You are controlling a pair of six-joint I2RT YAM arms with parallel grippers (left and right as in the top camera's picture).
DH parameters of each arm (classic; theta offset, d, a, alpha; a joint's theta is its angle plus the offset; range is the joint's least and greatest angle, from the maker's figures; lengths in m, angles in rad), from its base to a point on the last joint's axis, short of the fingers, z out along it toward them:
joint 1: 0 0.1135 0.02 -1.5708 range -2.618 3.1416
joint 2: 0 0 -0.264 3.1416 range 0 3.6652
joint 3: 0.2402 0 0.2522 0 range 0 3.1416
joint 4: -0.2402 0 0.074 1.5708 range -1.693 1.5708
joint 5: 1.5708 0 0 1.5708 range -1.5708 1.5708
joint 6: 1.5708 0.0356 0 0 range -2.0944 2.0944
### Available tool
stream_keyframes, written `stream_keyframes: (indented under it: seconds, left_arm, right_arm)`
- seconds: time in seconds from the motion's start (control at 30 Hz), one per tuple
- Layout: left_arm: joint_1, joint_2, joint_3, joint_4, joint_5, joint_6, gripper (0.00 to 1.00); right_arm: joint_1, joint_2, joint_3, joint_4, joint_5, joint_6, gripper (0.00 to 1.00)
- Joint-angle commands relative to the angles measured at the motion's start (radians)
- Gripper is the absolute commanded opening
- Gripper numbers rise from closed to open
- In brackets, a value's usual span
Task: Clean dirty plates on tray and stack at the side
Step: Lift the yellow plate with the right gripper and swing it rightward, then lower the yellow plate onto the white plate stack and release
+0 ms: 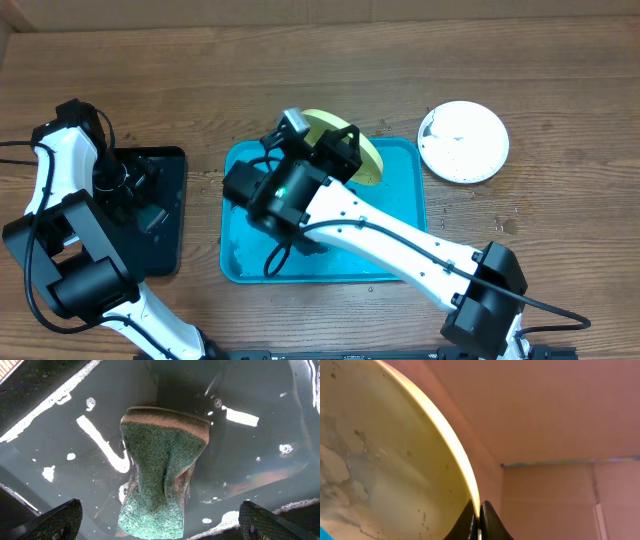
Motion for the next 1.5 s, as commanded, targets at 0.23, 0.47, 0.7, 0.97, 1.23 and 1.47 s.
stream_keyframes:
  seconds: [0.23,0.47,0.7,0.97,1.23,1.47]
  left_arm:
    - [-0.002,-0.030,0.001,0.004,0.008,0.006,1.00]
    - [-0.002,-0.030,0.001,0.005,0.008,0.006,1.00]
    - [-0.002,-0.030,0.001,0.006,0.008,0.006,1.00]
    - [-0.002,-0.030,0.001,0.006,0.008,0.006,1.00]
    - [-0.002,-0.030,0.001,0.006,0.008,0.006,1.00]
    - [-0.002,-0.030,0.001,0.006,0.008,0.006,1.00]
  right_arm:
    - [0.029,-0.040,0.032,0.001,0.093,-0.047,0.04]
    - [0.029,-0.040,0.032,0.020,0.085,-0.047,0.04]
    - [0.020,-0.040,0.032,0.034,-0.023,-0.046,0.04]
    - [-0.137,-0.040,0.032,0.197,-0.685,-0.116,0.04]
    - [-0.392,-0.040,0.032,0.186,-1.047,-0.070,0.04]
    - [-0.758,-0.040,0.032,0.200,-1.361,-0.069,0.04]
